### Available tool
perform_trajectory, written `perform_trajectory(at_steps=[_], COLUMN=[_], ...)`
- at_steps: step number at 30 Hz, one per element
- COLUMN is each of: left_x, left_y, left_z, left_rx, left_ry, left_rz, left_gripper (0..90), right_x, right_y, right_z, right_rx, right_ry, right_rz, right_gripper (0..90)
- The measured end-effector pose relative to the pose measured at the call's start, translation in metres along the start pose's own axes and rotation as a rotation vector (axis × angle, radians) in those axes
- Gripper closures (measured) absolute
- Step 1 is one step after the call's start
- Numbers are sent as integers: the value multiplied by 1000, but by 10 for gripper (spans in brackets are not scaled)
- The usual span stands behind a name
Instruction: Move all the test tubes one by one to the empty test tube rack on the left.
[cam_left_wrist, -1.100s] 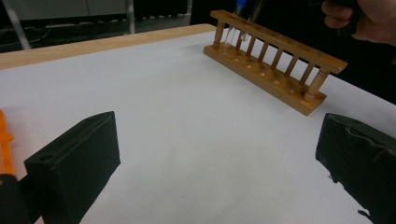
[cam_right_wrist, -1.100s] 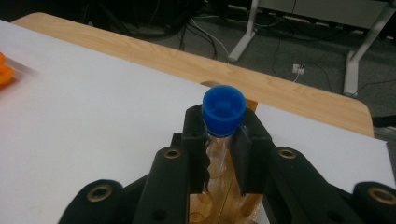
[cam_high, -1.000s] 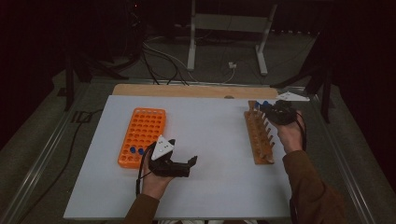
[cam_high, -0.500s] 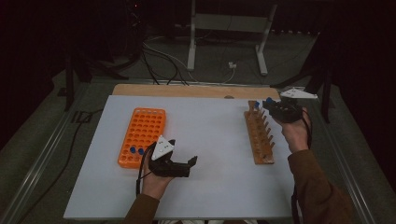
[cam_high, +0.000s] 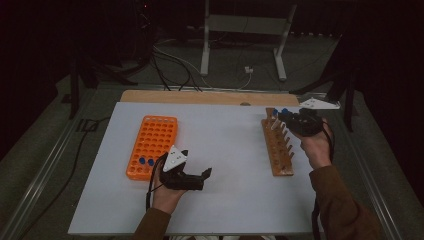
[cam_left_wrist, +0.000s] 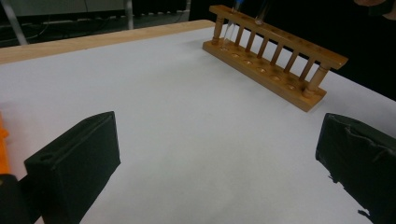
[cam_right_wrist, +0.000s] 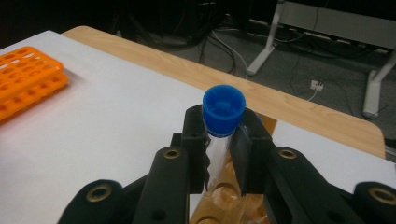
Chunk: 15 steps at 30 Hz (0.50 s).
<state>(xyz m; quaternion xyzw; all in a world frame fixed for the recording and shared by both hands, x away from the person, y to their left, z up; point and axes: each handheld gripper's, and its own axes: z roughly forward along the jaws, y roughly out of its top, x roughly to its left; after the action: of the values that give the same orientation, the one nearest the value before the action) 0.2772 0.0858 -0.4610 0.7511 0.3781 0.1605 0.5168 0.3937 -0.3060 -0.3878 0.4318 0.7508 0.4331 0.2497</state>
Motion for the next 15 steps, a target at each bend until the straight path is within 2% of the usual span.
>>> perform_trajectory(at_steps=[15], left_x=[-1], left_y=[-1], left_z=[1], left_rx=[3], left_ry=[-4], left_rz=[3], left_gripper=[8], right_x=[24], right_y=[-7], right_z=[-4], right_rx=[9], right_ry=[70], right_rz=[-29], right_gripper=[764])
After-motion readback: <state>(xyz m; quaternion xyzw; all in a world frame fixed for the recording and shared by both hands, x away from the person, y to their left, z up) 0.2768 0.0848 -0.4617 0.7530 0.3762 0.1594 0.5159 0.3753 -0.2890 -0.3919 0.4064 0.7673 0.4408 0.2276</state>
